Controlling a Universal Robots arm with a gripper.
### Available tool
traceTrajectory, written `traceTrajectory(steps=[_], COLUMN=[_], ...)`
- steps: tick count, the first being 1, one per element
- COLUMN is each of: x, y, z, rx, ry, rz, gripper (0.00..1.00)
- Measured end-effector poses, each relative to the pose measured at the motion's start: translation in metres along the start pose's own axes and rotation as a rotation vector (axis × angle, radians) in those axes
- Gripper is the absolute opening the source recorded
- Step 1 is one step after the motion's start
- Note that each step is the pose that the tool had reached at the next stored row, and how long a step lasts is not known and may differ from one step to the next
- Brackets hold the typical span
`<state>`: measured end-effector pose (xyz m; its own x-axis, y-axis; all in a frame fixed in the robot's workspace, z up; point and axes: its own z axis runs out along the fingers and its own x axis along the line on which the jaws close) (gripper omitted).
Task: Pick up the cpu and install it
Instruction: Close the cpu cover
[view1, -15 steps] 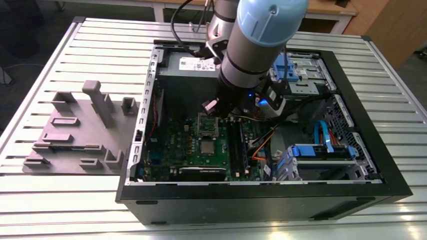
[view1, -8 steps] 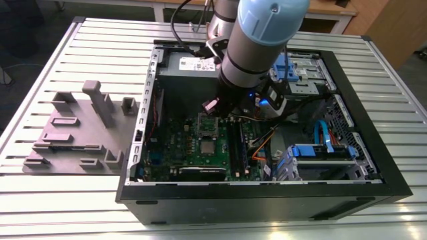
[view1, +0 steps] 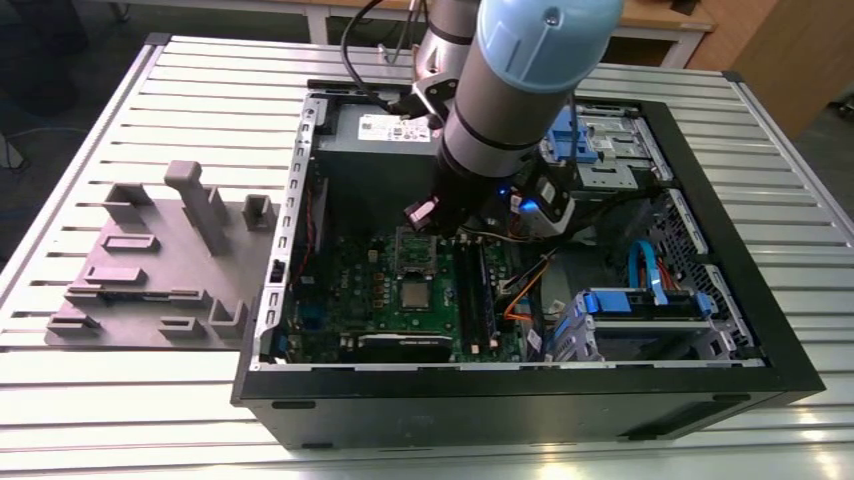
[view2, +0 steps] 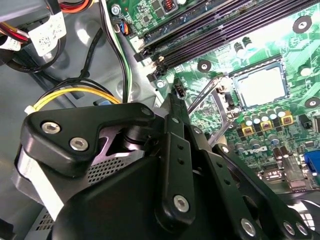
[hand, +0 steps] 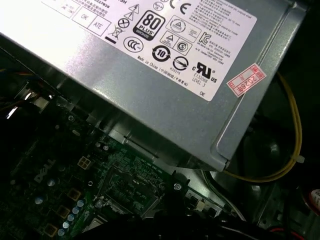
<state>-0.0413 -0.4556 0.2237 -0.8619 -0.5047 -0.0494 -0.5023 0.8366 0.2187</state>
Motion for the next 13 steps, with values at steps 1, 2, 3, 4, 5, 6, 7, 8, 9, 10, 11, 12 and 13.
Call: traceTrajectory(steps=[1, 2, 3, 4, 5, 6, 7, 8, 9, 10, 11, 12, 13], x=[0.0002, 0.0003, 0.0003, 0.0003, 0.0003, 0.0003, 0.0003, 0.0003, 0.0002, 0.0002, 0.0002, 0.0002, 0.0002], y=[-0.0002, -0.0002, -0.0002, -0.0002, -0.0001, 0.0, 0.0001, 0.0002, 0.0002, 0.0003, 0.0003, 0.0004, 0.0005], z=[-0.0006, -0.0014, -0.0021, -0.0026, -0.0031, -0.0036, -0.0042, -0.0047, -0.005, -0.0053, -0.0057, -0.0061, -0.0065], rx=[-0.0001, -0.0002, -0.0003, -0.0005, -0.0008, -0.0009, -0.0011, -0.0013, -0.0015, -0.0016, -0.0017, -0.0017, -0.0019], ry=[0.0001, 0.0002, 0.0004, 0.0006, 0.0007, 0.0011, 0.0015, 0.002, 0.0023, 0.0025, 0.0029, 0.0034, 0.0038], rz=[0.0, 0.0, 0.0, 0.0, 0.0, -0.001, -0.001, -0.001, -0.002, -0.003, -0.004, -0.005, -0.006], gripper=[0.11, 0.11, 0.11, 0.11, 0.11, 0.11, 0.11, 0.11, 0.11, 0.11, 0.11, 0.11, 0.11])
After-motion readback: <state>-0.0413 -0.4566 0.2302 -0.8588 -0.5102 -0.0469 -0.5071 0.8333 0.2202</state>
